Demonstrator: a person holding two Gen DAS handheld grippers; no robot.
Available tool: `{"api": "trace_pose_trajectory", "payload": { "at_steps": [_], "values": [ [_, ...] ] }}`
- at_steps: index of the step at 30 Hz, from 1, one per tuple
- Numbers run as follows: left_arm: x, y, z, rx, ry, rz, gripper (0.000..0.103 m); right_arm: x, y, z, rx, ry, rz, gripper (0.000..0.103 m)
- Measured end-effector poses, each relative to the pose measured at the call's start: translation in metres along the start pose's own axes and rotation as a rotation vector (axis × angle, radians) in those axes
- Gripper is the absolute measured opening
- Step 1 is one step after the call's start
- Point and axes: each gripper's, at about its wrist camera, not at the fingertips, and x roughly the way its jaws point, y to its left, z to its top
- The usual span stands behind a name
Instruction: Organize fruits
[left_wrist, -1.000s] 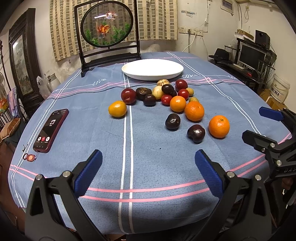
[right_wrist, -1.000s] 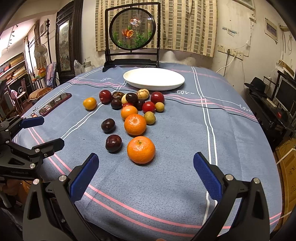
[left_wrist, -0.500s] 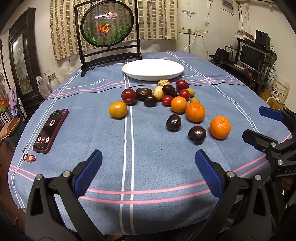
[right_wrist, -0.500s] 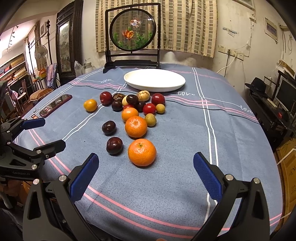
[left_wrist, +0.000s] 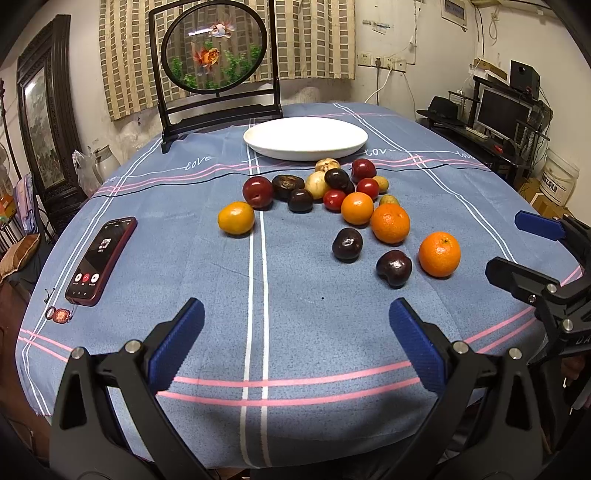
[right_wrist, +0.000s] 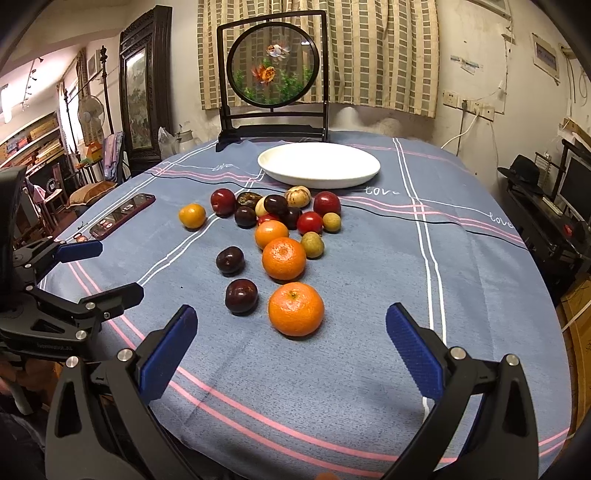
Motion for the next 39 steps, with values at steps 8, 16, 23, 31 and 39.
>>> {"api": "trace_pose_trajectory", "payload": {
  "at_steps": [8, 16, 23, 31, 39],
  "values": [
    [-0.001, 0.001, 0.0, -0.002, -0.002, 0.0, 0.101, -0.003, -0.002, -0.002, 0.015, -0.021, 0.021, 0.102],
    [-0.002, 0.003, -0.002, -0.01, -0.004, 0.0, 0.101, -0.008, -0.001, -0.003, 0.02, -0.064, 0.025, 0.102],
    [0.0, 0.003, -0.003, -0.009, 0.001, 0.0, 0.101, -0.002, 0.006, -0.005, -0.005, -0.033, 0.049, 0.102],
    [0.01, 0.006, -0.009, -0.003, 0.011, -0.017, 0.101, 0.023, 0.003, -0.01, -0.007, 0.038, 0.068, 0.102],
    [0.034, 0.015, -0.001, -0.015, 0.043, -0.086, 0.101, 0.066, -0.018, -0.008, 0.059, 0.171, 0.095, 0.068]
  ]
}}
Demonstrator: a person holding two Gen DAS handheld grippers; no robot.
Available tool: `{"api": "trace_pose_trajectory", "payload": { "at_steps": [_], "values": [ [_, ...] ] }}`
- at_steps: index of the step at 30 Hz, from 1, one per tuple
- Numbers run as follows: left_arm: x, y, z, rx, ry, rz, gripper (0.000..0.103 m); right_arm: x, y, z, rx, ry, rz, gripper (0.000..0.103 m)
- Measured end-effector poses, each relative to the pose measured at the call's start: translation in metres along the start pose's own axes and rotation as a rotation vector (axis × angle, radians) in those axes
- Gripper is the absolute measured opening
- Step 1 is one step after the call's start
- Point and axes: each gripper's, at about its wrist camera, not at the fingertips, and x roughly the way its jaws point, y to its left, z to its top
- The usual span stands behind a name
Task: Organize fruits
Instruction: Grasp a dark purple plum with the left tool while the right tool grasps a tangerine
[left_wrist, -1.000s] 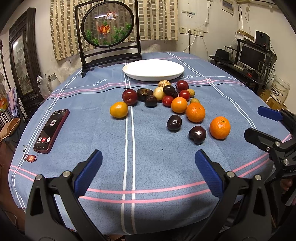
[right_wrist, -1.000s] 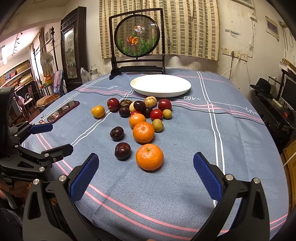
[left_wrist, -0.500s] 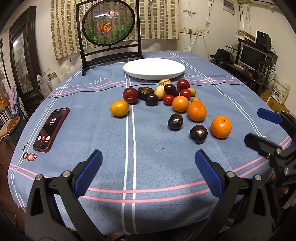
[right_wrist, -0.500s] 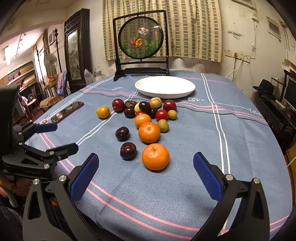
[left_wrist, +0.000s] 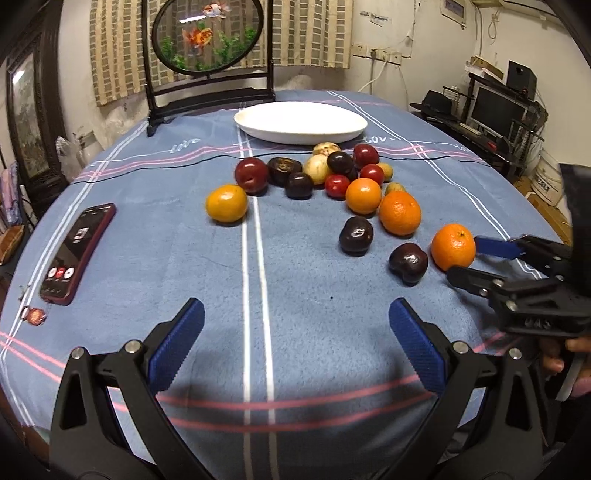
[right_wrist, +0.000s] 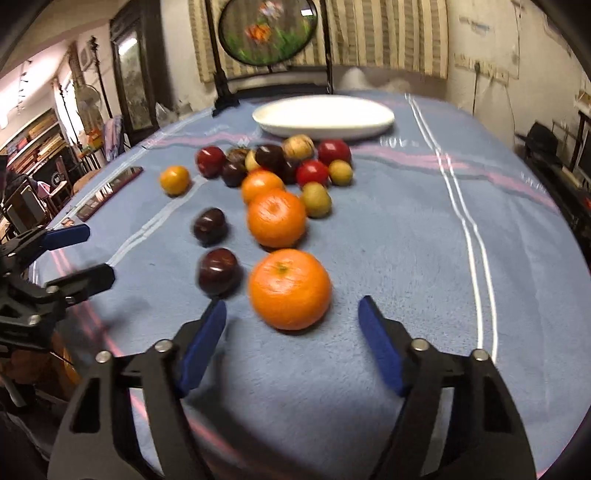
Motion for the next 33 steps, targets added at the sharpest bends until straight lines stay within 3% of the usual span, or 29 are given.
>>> {"api": "trace_pose_trajectory", "payload": {
  "at_steps": [3, 5, 7, 9, 11, 15, 27, 30, 33],
  "values": [
    [0.006, -0.008, 0.005, 0.029, 0.002, -0.062, 0.101, 0.003, 0.002, 0.006, -0.058, 0.019, -0.044, 0.067],
    [0.007, -0.017, 0.008, 0.062, -0.003, -0.11, 0.1, 0.006, 0.002, 0.01, -0.081, 0.041, -0.019, 0.066],
    [0.008, -0.025, 0.011, 0.088, -0.008, -0.147, 0.087, 0.011, 0.005, 0.012, -0.133, 0.069, -0.004, 0.051],
    [0.013, -0.035, 0.015, 0.12, 0.012, -0.203, 0.063, 0.012, 0.005, 0.013, -0.161, 0.079, 0.002, 0.046],
    [0.019, -0.042, 0.017, 0.14, 0.034, -0.241, 0.05, 0.011, 0.002, 0.013, -0.174, 0.086, 0.02, 0.046],
    [0.033, -0.059, 0.022, 0.192, 0.056, -0.273, 0.049, 0.006, -0.016, 0.012, -0.111, 0.07, 0.085, 0.046],
    [0.069, -0.076, 0.034, 0.264, 0.161, -0.251, 0.046, 0.003, -0.03, 0.016, -0.039, 0.052, 0.192, 0.046],
    [0.068, -0.073, 0.035, 0.272, 0.167, -0.284, 0.033, 0.005, -0.033, 0.024, -0.047, 0.068, 0.189, 0.046],
    [0.065, -0.063, 0.039, 0.247, 0.195, -0.356, 0.033, 0.004, -0.04, 0.043, -0.035, 0.045, 0.192, 0.046]
  ]
}}
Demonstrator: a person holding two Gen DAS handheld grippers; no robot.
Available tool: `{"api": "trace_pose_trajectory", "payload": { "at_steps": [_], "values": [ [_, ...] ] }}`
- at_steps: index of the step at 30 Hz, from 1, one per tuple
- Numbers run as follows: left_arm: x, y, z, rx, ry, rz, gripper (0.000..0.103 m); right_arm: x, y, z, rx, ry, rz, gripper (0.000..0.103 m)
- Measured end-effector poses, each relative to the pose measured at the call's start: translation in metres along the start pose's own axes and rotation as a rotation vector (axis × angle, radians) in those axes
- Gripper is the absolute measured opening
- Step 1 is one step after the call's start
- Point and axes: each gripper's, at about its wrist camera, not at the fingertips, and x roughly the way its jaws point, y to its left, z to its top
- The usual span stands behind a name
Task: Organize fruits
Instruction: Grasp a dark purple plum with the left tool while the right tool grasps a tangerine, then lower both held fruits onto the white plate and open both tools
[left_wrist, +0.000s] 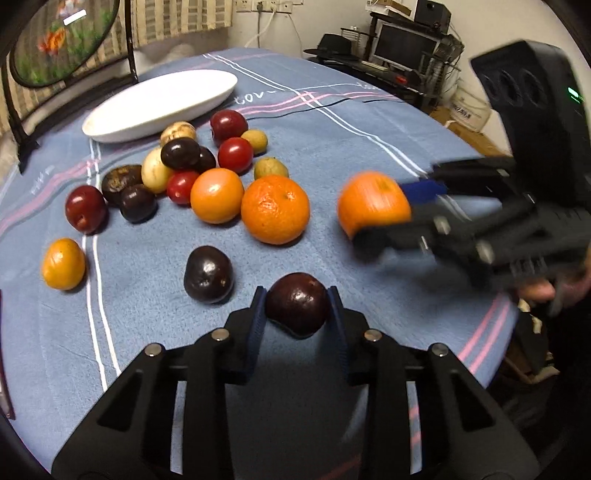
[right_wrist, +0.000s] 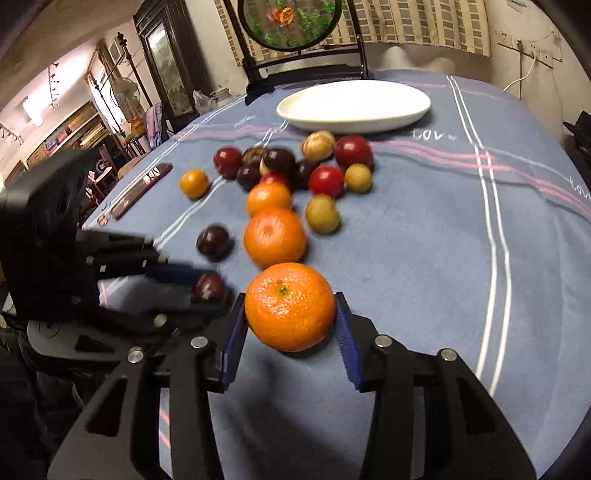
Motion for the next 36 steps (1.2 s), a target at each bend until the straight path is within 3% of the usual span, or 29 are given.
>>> {"api": "trace_pose_trajectory", "payload": {
  "at_steps": [2, 6, 9, 13, 18, 25, 26, 27, 29, 33, 36],
  "values": [
    [-0.012, 0.005, 0.006, 0.007, -0.02, -0.03, 0.033, -0.003, -0.004, 0.016, 0.008, -0.039, -0.01, 0.046],
    [-0.054, 0.039, 0.05, 0.002, -0.148, -0.035, 0.033, 0.005, -0.019, 0.066, 0.057, -0.121, 0.002, 0.046],
    [-0.057, 0.086, 0.101, -0.069, -0.197, 0.05, 0.033, 0.029, -0.033, 0.109, 0.06, -0.164, -0.049, 0.046],
    [-0.024, 0.146, 0.16, -0.157, -0.174, 0.169, 0.033, 0.076, -0.053, 0.157, 0.073, -0.156, -0.127, 0.046],
    [0.026, 0.2, 0.2, -0.262, -0.101, 0.177, 0.033, 0.124, -0.073, 0.188, 0.106, -0.07, -0.183, 0.046],
    [0.081, 0.218, 0.207, -0.29, 0.02, 0.183, 0.034, 0.15, -0.074, 0.193, 0.073, -0.012, -0.222, 0.049],
    [0.082, 0.219, 0.206, -0.3, 0.029, 0.192, 0.039, 0.147, -0.072, 0.193, 0.067, -0.024, -0.235, 0.05],
    [0.077, 0.219, 0.204, -0.314, 0.024, 0.203, 0.056, 0.139, -0.069, 0.191, 0.058, -0.049, -0.253, 0.051],
    [0.061, 0.211, 0.2, -0.311, -0.03, 0.225, 0.075, 0.123, -0.064, 0.19, 0.048, -0.08, -0.266, 0.053],
    [0.007, 0.185, 0.171, -0.25, -0.116, 0.247, 0.093, 0.07, -0.036, 0.153, 0.035, -0.133, -0.209, 0.059],
    [-0.023, 0.168, 0.135, -0.222, -0.154, 0.251, 0.094, 0.037, -0.001, 0.112, -0.017, -0.121, -0.106, 0.059]
  ]
}}
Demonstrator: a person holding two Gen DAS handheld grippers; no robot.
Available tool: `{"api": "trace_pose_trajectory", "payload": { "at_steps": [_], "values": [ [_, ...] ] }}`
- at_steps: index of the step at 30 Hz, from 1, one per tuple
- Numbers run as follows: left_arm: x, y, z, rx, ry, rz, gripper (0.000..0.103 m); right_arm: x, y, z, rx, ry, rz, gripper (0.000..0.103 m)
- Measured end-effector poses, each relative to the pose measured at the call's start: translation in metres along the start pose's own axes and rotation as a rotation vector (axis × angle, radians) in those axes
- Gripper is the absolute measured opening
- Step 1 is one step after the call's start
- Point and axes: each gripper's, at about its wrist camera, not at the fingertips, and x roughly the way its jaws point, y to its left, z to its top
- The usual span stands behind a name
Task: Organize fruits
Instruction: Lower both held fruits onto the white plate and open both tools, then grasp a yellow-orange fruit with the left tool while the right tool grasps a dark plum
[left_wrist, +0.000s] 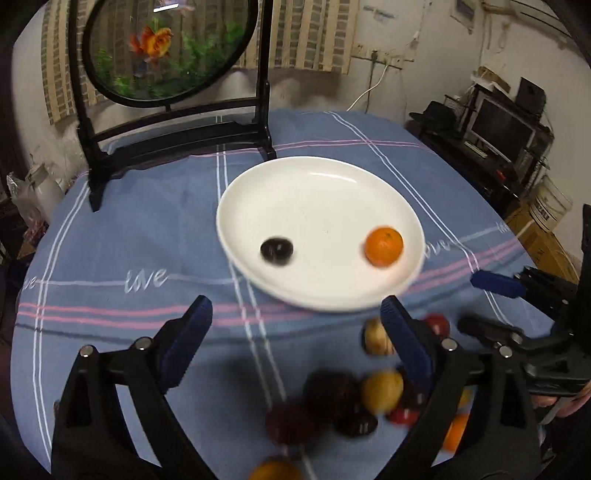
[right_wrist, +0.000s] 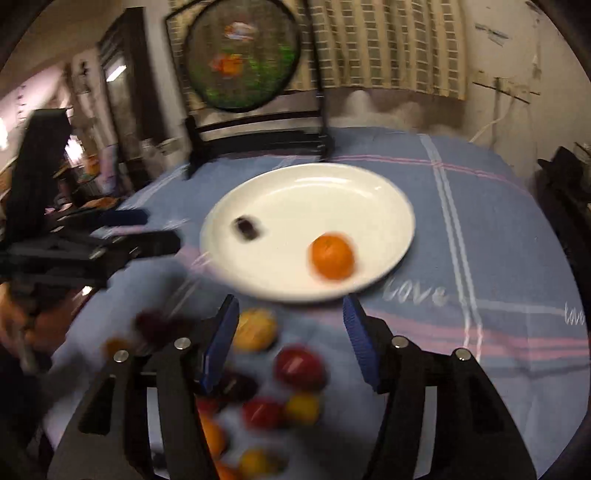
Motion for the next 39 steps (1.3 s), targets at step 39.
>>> {"api": "trace_pose_trajectory", "payload": {
  "at_steps": [39],
  "values": [
    [-0.032, 0.022, -0.129, 0.047, 0.027, -0.121, 0.074, -0.012, 0.057, -0.083, 0.037, 0.032, 0.126, 0.031]
  ]
}}
